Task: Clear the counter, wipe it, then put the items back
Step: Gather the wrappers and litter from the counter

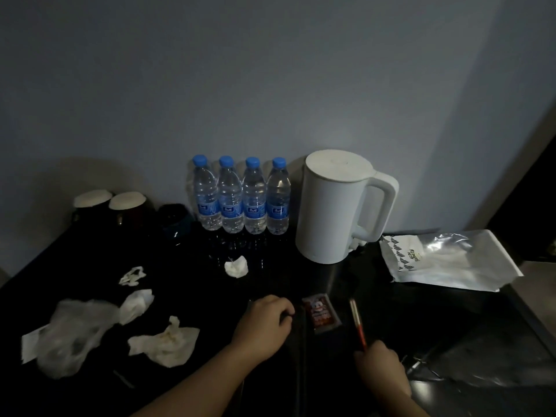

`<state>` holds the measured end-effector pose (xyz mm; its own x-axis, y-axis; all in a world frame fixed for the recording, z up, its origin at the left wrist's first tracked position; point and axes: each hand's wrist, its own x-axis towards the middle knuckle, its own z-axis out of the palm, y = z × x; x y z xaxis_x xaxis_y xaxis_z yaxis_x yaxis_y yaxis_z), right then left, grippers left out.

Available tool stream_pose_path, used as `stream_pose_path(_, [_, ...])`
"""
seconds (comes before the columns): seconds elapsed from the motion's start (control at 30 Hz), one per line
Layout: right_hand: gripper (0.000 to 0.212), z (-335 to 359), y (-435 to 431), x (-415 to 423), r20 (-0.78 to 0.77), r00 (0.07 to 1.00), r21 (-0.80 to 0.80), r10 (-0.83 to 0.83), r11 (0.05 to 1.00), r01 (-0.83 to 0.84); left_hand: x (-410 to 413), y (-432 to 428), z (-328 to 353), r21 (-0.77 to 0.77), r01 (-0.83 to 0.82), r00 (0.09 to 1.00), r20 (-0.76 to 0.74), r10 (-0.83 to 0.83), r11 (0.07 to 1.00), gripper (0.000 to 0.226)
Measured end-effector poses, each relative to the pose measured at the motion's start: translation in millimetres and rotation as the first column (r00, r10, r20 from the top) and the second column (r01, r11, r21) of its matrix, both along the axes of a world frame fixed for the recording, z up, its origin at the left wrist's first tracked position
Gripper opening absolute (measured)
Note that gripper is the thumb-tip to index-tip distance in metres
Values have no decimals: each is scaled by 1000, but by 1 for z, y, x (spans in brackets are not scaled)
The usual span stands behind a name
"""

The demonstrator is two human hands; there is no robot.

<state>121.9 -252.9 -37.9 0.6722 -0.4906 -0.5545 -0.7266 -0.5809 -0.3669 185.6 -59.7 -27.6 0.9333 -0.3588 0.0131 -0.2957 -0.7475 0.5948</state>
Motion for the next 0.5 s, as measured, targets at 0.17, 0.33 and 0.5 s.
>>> stream_pose_path(0.17, [16,3,8,5,141,978,106,-156,984,142,5,9,5,-19,-3,1000,17,3,1000,21])
stream_pose_path(0.33, [19,12,40,20,296,952,53,-76,997,63,6,32,7,-29,-63,998,4,63,998,22])
stream_pose_path(0.5, [19,21,75,39,390,920,27,22,999,-36,7,71,5,54,-266,962,68,263,962,27])
